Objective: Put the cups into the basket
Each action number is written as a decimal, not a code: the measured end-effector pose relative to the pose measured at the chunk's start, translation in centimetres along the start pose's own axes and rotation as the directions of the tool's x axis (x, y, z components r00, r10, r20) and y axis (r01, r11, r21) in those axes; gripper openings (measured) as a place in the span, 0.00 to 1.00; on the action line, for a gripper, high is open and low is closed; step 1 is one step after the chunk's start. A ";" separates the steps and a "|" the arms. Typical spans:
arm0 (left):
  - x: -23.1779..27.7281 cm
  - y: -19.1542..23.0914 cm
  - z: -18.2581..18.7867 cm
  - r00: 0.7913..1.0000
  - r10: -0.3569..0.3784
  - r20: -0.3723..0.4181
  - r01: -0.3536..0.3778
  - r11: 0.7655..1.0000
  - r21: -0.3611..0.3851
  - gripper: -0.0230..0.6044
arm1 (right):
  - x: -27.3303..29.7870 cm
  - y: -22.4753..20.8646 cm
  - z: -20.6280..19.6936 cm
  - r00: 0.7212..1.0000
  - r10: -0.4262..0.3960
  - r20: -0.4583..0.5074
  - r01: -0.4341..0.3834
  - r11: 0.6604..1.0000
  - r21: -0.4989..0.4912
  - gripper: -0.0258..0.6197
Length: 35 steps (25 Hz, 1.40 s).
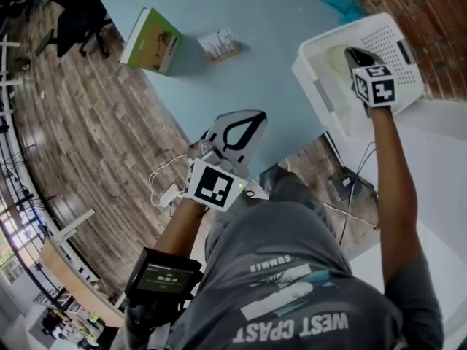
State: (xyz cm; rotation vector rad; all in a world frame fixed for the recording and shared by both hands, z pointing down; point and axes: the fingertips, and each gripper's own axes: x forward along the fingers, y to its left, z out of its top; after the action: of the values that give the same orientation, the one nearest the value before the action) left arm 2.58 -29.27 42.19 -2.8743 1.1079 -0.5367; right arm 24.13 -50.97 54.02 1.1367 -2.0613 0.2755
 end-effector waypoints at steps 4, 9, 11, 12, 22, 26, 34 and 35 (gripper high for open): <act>0.0 0.2 -0.2 1.000 0.008 -0.003 -0.008 1.000 -0.002 0.04 | 1.8 0.1 -0.9 0.999 0.024 -0.040 -0.023 1.000 0.008 0.10; -0.1 0.6 -0.7 1.000 0.012 -0.010 -0.012 1.000 -0.009 0.04 | 3.6 0.1 -2.6 0.994 0.031 -0.105 -0.029 0.999 0.023 0.10; 0.0 0.8 -0.7 1.000 0.012 -0.009 -0.012 1.000 -0.008 0.04 | 4.1 0.1 -3.3 0.991 0.039 -0.132 -0.034 0.999 0.039 0.10; 0.0 0.8 -0.8 1.000 0.011 -0.009 -0.011 1.000 -0.008 0.04 | 4.4 0.2 -3.6 0.989 0.048 -0.139 -0.041 0.998 0.050 0.10; -0.4 1.0 -0.8 1.000 0.006 -0.012 -0.006 1.000 -0.006 0.04 | 5.4 0.1 -5.4 0.975 0.074 -0.208 -0.055 0.994 0.096 0.10; -0.8 1.0 -0.5 1.000 0.000 -0.007 0.000 1.000 0.004 0.04 | 4.0 -0.4 -3.2 0.985 0.041 -0.167 -0.028 0.997 0.077 0.20; -2.5 0.9 0.7 1.000 -0.003 0.020 0.002 0.999 0.035 0.04 | -3.5 -0.1 6.9 0.985 -0.062 0.161 0.052 0.997 0.065 0.21; -2.9 0.9 0.8 1.000 -0.002 0.022 0.002 0.999 0.039 0.04 | -5.2 0.5 8.6 0.972 -0.063 0.227 0.049 0.997 0.065 0.19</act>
State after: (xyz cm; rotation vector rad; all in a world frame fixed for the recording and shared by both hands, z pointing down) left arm 0.29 -28.11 40.38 -2.8410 1.0790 -0.5190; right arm 21.03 -51.72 44.48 1.3129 -2.2293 0.1855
